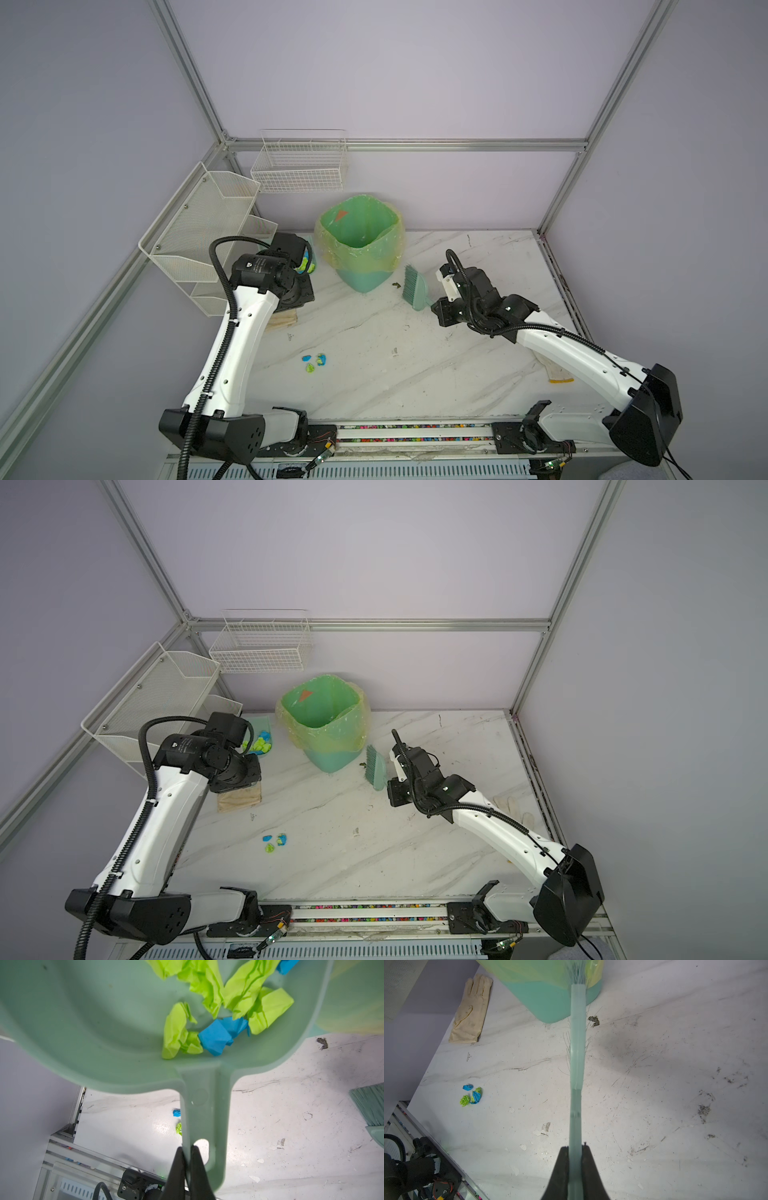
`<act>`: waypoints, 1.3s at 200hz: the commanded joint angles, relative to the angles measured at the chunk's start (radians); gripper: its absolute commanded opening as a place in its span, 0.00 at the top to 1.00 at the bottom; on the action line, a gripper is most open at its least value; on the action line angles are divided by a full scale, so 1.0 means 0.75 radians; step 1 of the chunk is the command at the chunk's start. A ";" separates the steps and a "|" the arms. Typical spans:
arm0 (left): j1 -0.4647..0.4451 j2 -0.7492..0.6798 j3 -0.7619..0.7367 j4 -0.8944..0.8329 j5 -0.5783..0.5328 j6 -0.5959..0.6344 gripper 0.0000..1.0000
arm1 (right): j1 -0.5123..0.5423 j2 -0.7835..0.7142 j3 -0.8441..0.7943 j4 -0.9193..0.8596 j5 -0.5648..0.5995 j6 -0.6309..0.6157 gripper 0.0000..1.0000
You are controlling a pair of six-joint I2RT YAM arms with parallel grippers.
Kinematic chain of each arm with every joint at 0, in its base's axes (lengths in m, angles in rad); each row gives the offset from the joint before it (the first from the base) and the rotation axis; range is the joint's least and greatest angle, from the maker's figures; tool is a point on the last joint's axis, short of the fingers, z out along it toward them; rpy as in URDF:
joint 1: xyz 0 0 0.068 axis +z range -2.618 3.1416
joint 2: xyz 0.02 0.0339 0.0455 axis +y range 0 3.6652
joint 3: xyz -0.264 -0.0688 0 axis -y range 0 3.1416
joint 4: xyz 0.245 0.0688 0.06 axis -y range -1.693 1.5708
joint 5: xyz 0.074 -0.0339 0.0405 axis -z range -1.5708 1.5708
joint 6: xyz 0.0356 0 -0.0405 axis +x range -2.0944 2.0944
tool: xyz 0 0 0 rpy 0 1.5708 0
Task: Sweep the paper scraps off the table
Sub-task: 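Carry the scrap-filled dustpan toward the green bin with the left gripper, then tip the dustpan over the green bin with the left gripper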
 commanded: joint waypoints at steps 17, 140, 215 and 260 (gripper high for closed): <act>0.007 0.050 0.231 0.003 -0.005 0.075 1.00 | -0.008 -0.047 -0.016 -0.014 0.004 -0.011 1.00; -0.044 0.389 0.688 -0.089 -0.144 0.342 1.00 | -0.007 0.015 0.018 0.008 -0.059 -0.015 1.00; -0.079 0.538 0.791 0.063 -0.431 0.564 1.00 | -0.009 0.072 0.080 0.036 -0.087 -0.008 1.00; -0.161 0.630 0.868 0.098 -0.586 0.685 1.00 | -0.009 0.101 0.081 0.049 -0.087 -0.002 1.00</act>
